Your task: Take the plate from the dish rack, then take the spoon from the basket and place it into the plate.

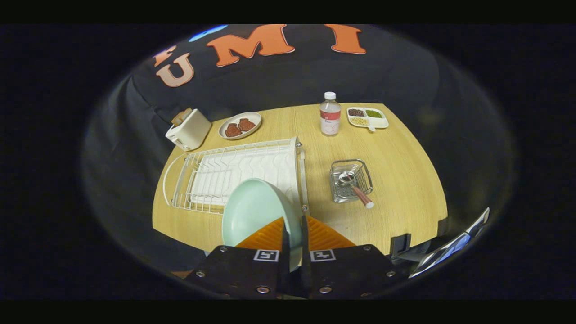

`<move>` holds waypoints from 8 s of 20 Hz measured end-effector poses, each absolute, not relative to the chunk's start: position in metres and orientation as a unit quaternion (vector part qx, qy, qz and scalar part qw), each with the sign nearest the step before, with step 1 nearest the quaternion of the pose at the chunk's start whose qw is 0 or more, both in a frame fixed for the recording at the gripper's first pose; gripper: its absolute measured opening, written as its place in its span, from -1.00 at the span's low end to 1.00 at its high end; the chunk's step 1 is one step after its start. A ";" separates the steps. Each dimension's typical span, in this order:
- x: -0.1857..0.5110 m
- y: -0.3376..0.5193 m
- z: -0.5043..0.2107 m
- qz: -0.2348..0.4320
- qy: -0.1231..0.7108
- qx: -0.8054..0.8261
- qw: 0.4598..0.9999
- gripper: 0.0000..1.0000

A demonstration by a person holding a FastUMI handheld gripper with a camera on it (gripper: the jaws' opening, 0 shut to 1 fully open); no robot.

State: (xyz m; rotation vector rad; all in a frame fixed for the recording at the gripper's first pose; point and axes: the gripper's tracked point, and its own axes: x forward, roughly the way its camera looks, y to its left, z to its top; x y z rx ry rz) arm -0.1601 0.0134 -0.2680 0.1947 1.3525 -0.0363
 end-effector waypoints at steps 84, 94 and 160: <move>-0.102 -0.074 -0.239 -0.038 0.334 0.047 0.941 -0.76; -0.169 -0.039 -0.229 0.008 0.371 0.075 0.925 -0.77; -0.036 -0.026 -0.043 -0.001 0.100 0.003 0.995 0.93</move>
